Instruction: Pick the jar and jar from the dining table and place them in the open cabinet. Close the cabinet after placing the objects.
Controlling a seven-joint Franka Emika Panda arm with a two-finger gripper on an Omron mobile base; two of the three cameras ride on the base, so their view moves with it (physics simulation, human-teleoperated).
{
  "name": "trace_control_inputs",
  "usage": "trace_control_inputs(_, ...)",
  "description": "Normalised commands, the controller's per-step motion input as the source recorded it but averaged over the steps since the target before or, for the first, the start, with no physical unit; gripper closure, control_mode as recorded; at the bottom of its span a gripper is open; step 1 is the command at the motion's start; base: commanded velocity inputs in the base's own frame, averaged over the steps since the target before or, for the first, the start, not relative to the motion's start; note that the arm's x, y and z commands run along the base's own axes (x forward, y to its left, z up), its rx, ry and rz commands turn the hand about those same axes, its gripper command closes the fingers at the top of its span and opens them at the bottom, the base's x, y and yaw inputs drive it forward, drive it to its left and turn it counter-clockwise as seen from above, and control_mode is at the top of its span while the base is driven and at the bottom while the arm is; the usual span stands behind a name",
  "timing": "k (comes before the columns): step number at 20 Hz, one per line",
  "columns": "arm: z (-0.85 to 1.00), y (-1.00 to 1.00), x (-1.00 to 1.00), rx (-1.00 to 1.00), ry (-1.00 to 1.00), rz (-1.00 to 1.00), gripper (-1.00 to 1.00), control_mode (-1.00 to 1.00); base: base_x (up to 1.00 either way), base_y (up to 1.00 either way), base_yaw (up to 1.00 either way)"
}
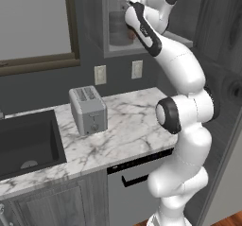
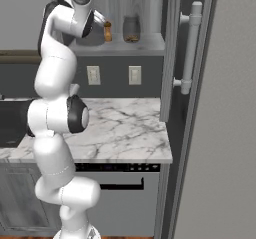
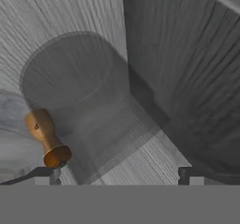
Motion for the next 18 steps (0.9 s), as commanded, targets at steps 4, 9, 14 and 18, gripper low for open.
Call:
trace_control_inputs(4,0.0,0.0,-0.63,0.0,-0.1,0.01,-1.0,-1.0,0.0,0.0,0.0)
trace_control_inputs(9,0.0,-0.01,-0.74,0.0,-0.08,0.0,-1.0,-1.0,0.0,0.0,0.0)
trace_control_inputs(14,0.0,0.0,-0.77,0.0,-0.05,0.0,-1.0,-1.0,0.0,0.0,0.0)
trace_control_inputs(18,0.0,-0.04,-0.79,0.0,-0.05,0.0,-1.0,-1.0,0.0,0.0,0.0)
